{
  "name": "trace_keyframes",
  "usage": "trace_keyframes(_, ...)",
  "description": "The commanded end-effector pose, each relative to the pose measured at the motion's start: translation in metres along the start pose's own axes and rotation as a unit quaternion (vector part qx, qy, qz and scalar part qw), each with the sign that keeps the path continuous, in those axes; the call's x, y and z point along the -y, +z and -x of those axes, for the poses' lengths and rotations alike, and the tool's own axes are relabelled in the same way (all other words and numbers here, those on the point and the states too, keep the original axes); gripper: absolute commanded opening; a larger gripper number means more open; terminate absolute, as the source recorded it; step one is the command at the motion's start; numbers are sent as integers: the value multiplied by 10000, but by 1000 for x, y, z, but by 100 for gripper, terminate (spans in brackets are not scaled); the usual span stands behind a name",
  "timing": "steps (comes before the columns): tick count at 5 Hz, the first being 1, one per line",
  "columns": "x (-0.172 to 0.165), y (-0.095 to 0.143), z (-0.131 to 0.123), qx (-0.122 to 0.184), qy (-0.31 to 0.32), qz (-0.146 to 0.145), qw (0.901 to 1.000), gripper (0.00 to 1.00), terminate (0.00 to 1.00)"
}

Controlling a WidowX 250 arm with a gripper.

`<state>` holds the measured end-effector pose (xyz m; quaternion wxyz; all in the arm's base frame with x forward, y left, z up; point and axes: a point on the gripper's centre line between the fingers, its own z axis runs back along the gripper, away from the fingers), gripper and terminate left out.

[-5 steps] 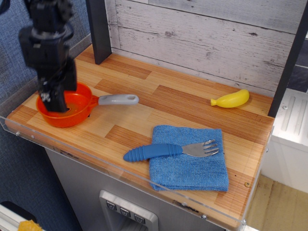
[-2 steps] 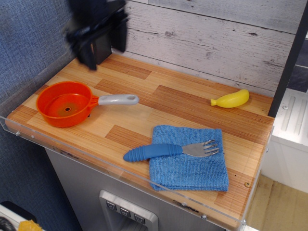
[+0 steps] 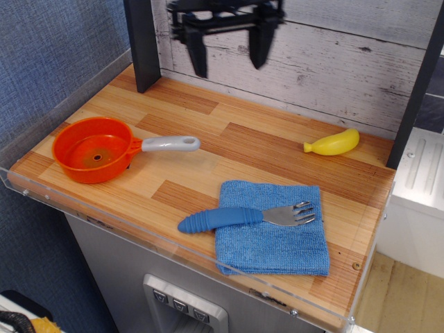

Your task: Move the red pot to the front left corner of the table

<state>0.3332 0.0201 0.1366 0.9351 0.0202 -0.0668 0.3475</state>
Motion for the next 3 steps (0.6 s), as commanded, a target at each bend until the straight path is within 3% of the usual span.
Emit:
trace_keyframes(1,-5,5,40,-207,-2419,-56,9701,100,0)
trace_keyframes(2,-5,5,40,-207,-2419,-56,9701,100,0)
trace_keyframes(3,-5,5,40,-207,-2419,-56,9701,100,100)
